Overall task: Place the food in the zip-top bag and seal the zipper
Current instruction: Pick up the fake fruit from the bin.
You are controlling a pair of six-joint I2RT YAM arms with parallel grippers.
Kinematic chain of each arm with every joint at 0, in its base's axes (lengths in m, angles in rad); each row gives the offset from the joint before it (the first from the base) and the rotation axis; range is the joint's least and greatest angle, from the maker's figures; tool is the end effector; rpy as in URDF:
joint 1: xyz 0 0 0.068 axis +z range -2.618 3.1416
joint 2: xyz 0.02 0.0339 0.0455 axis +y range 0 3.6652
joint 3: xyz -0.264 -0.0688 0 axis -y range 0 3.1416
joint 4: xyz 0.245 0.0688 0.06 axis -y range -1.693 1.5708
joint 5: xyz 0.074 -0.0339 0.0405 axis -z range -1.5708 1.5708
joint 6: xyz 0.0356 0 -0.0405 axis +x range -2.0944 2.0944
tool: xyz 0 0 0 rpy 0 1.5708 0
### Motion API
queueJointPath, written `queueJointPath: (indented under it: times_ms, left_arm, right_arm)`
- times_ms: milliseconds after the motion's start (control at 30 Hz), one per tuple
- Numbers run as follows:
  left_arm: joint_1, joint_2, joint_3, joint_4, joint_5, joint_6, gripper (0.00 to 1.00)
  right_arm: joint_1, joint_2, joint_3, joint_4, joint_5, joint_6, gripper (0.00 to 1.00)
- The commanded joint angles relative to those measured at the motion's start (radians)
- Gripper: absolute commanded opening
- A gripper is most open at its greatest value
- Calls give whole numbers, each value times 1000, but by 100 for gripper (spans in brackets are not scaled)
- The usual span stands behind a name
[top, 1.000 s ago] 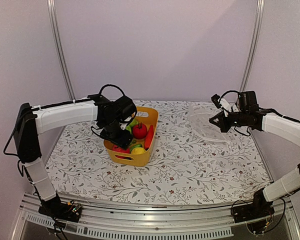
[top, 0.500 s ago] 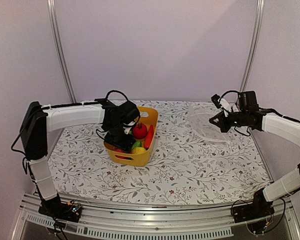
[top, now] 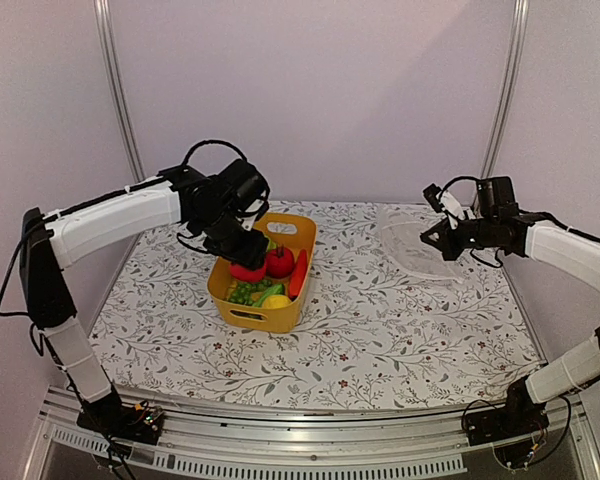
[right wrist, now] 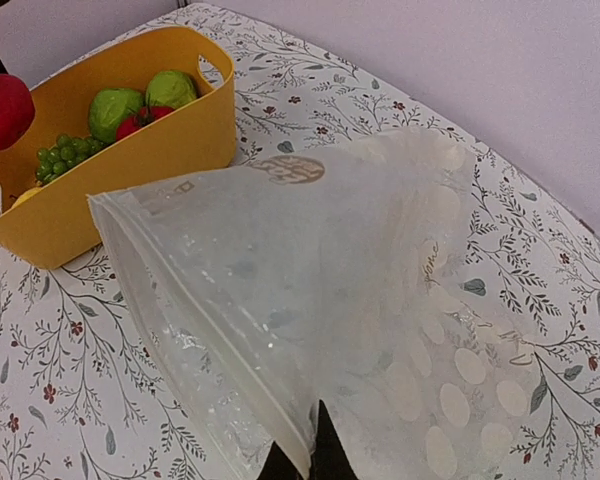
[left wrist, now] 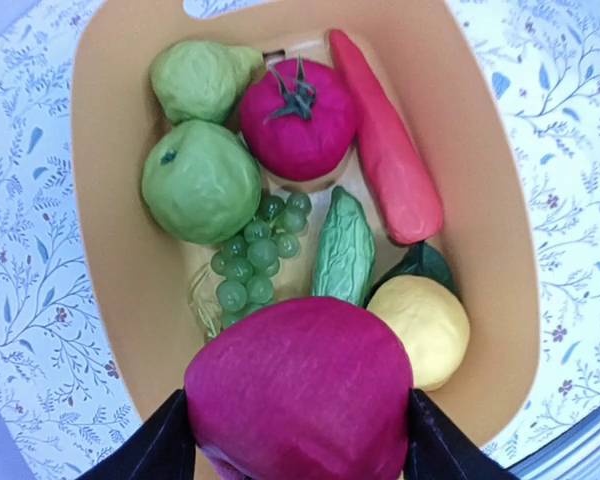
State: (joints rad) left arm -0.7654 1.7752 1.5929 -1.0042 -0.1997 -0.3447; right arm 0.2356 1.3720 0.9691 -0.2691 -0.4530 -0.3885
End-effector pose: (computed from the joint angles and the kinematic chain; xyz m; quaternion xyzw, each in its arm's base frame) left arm 0.2690 -0.2486 0.2856 0.1853 0.9592 -0.0170 0.2131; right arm 0.2878 0.0851 0.2654 -0.3623 0.8054 0.1693 0.4375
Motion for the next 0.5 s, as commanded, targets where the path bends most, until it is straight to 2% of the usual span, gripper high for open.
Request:
queueJointPath:
  times_ms: [0,233,467]
  left_arm:
    - [8,-92,23,71,-18,-6,58]
    - [-36,-214,-60,311,58,3,55]
    - [-193,-289,-194,704,130,26,52]
  right_arm:
    - [6,1,95,-82,29,10,0]
    - [30,6,157,-196,50,24,0]
    - [93,23,218,-290,54,34,0]
